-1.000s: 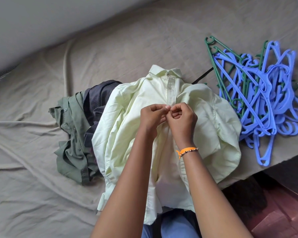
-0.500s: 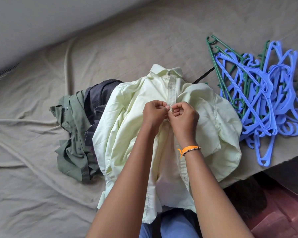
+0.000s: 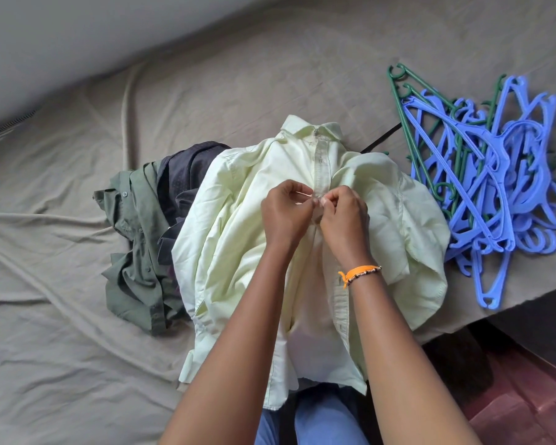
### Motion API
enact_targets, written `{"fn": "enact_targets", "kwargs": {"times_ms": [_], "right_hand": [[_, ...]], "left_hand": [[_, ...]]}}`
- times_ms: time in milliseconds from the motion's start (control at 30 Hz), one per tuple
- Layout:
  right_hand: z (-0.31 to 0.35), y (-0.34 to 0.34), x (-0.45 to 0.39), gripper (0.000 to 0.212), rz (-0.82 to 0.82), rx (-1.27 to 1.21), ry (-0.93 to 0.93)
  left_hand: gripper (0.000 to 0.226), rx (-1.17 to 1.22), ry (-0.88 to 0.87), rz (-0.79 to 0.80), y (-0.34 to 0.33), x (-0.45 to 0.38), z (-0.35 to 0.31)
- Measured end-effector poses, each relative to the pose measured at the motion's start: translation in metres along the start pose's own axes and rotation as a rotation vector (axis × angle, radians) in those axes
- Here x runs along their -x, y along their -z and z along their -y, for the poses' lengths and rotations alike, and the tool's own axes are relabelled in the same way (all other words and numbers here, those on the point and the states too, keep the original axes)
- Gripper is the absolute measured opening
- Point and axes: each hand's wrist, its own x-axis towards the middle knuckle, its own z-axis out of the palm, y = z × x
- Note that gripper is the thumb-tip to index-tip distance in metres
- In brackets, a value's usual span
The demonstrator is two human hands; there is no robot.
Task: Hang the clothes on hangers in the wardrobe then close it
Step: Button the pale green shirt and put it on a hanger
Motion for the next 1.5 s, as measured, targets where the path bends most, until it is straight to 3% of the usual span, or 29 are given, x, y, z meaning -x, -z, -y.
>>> {"fn": "enact_targets", "kwargs": {"times_ms": [100,200,267,333,433,533,700,800,867,967,1067,1233,1367,1500], "right_hand": [[-0.002,0.001,0.0,0.014,0.061,0.006,0.009],[-0.007,0.003,-0.009,0.015,0.126,-0.164,-0.118],[-0.012,0.007,-0.014,0.013,0.071,-0.251,-0.19],[-0.018,0.013,-0.011,0.014,0.013,-0.283,-0.187],[-0.027,0.018,0.005,0.019,0.077,-0.274,-0.123],[-0.036,0.01,0.025,0.026,0.105,-0.153,-0.064],[-0.036,0.008,0.048,0.01,-0.013,-0.276,-0.14],[-0.036,0.013,0.055,0.027,-0.047,-0.362,-0.141],[-0.034,0.017,0.058,0.034,-0.086,-0.379,-0.125],[-0.033,0.023,0.064,0.023,-0.126,-0.319,-0.118],[-0.038,0.027,0.07,0.014,-0.124,-0.222,-0.102],[-0.045,0.03,0.073,0.005,-0.125,-0.228,-0.16],[-0.047,0.032,0.075,0.005,-0.071,-0.267,-0.159],[-0.057,0.031,0.082,0.011,0.07,-0.28,-0.214]], "left_hand": [[0.016,0.001,-0.011,0.028,-0.001,-0.001,-0.001],[0.016,0.009,-0.018,0.098,0.003,-0.001,-0.001],[0.016,-0.01,0.021,0.11,0.007,0.0,0.001],[0.013,-0.176,0.042,0.142,0.014,0.002,0.005],[0.021,-0.361,0.041,0.215,0.024,0.012,0.012],[0.012,-0.426,0.009,0.156,0.024,0.032,0.023],[0.003,-0.306,-0.038,0.045,0.025,0.063,0.033],[0.01,-0.205,-0.242,-0.036,0.029,0.085,0.029],[0.016,-0.273,-0.424,-0.049,0.027,0.103,0.029],[0.02,-0.506,-0.526,0.147,0.02,0.118,0.043],[0.013,-0.604,-0.43,0.322,0.019,0.128,0.053],[0.018,-0.445,-0.237,0.098,0.019,0.124,0.046],[0.018,-0.407,-0.111,0.112,0.014,0.11,0.04],[0.015,-0.552,-0.001,0.129,0.016,0.116,0.041]]}}
